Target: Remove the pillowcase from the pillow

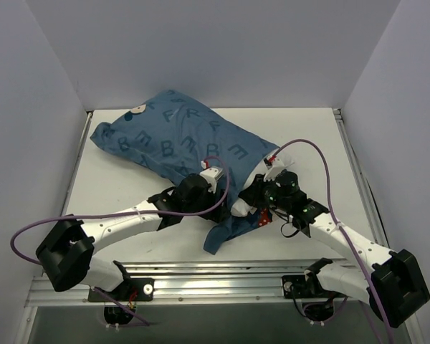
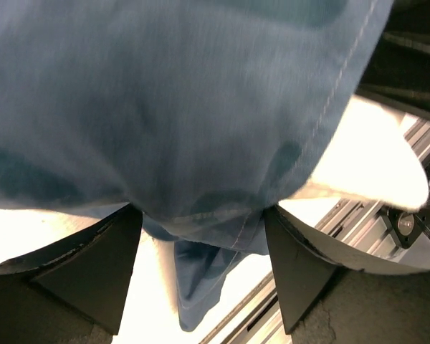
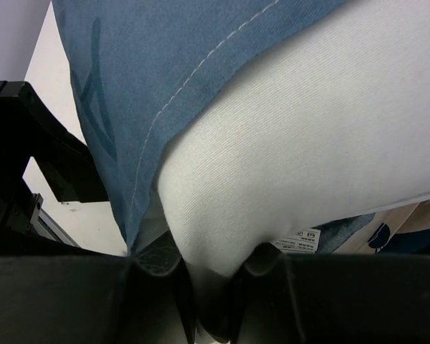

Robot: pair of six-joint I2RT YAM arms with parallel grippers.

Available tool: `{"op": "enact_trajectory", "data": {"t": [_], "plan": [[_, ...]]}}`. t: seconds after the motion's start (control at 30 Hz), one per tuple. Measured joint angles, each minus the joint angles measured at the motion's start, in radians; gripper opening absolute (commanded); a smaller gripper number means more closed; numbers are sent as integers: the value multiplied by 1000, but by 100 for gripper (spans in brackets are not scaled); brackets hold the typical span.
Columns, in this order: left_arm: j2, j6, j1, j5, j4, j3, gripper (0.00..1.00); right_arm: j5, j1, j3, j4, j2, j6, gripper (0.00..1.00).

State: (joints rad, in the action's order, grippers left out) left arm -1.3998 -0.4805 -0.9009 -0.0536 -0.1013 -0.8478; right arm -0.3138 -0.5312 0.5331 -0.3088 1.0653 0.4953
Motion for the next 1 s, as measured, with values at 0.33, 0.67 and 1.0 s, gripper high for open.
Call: {"op": "enact_trajectory", "data": {"t": [0.33, 0.67, 1.0], "plan": [[-56, 22, 1, 43, -25, -56, 2, 29, -17, 3, 33, -14, -4, 0], [-58, -74, 160, 229, -141, -146, 2, -1, -24, 133, 296, -188, -36, 0], [-166, -249, 303, 360, -184, -212, 6, -72, -25, 253, 518, -324, -36, 0]]}}
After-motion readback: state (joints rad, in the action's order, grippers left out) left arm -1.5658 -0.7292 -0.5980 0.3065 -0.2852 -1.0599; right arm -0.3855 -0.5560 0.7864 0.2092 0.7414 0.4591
